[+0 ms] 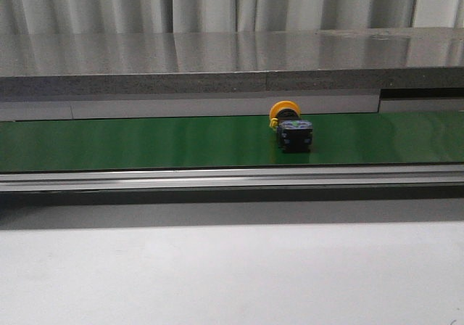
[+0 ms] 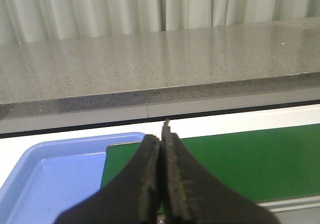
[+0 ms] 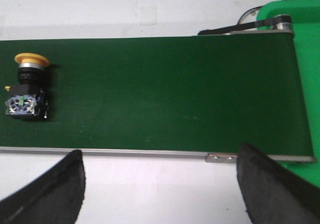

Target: Move button from left to right

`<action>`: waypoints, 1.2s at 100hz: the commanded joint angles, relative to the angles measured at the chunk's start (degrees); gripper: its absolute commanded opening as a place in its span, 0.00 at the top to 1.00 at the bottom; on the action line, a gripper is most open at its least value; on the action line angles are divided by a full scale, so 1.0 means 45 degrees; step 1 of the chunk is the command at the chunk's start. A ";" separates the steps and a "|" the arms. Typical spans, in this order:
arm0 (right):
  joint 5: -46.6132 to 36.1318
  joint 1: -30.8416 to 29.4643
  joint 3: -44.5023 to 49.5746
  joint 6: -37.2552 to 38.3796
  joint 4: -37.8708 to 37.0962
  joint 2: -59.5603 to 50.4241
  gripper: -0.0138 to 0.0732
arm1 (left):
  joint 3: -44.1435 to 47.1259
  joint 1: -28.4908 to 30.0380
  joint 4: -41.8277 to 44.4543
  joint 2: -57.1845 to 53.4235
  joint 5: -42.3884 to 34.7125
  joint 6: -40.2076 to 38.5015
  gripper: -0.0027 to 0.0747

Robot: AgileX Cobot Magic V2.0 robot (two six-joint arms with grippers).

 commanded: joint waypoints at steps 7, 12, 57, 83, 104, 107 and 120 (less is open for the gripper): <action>-0.0775 0.0770 -0.1407 -0.0336 0.0207 0.1206 0.13 | -0.0342 -0.0135 -0.0042 0.0095 -0.1042 -0.0018 0.99; -0.0787 0.1034 -0.1723 -0.0341 0.0195 0.1723 0.13 | -0.0342 -0.0135 -0.0042 0.0095 -0.1042 -0.0018 0.99; -0.0863 0.2677 -0.3929 -0.0868 0.0183 0.5803 0.13 | -0.0342 -0.0135 -0.0042 0.0095 -0.1042 -0.0018 0.99; -0.0940 0.2677 -0.4512 -0.0891 0.0182 0.7264 0.13 | -0.0342 -0.0135 -0.0042 0.0095 -0.1042 -0.0018 0.99; -0.0750 0.2677 -0.4512 -0.0891 0.0023 0.8048 0.14 | -0.0342 -0.0135 -0.0042 0.0095 -0.1042 -0.0018 0.99; -0.0669 0.2677 -0.4512 -0.0891 -0.0008 0.8117 0.15 | -0.0342 -0.0135 -0.0042 0.0095 -0.1042 -0.0018 0.99; -0.0072 0.2677 -0.4512 -0.0891 -0.0033 0.8250 0.35 | -0.0342 -0.0135 -0.0042 0.0095 -0.1042 -0.0018 0.99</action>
